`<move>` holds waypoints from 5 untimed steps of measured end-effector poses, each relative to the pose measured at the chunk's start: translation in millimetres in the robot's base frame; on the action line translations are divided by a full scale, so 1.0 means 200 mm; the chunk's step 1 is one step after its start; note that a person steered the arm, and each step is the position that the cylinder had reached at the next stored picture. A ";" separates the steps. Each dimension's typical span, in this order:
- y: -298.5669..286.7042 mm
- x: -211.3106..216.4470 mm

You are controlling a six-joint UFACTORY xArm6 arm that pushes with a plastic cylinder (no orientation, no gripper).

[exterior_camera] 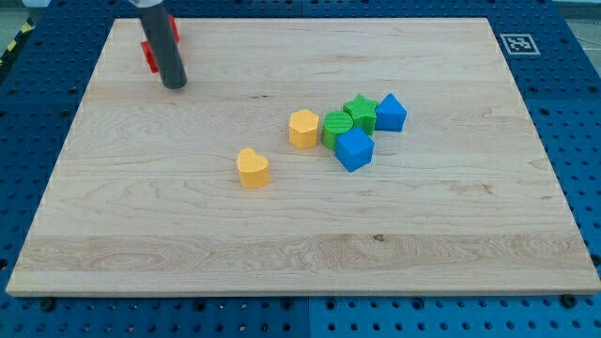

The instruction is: Push the red star into the red circle

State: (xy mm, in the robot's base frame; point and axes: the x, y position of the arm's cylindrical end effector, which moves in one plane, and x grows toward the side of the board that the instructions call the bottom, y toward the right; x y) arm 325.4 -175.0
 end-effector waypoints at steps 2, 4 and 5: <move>-0.17 -0.11; -0.18 -0.16; -0.12 0.00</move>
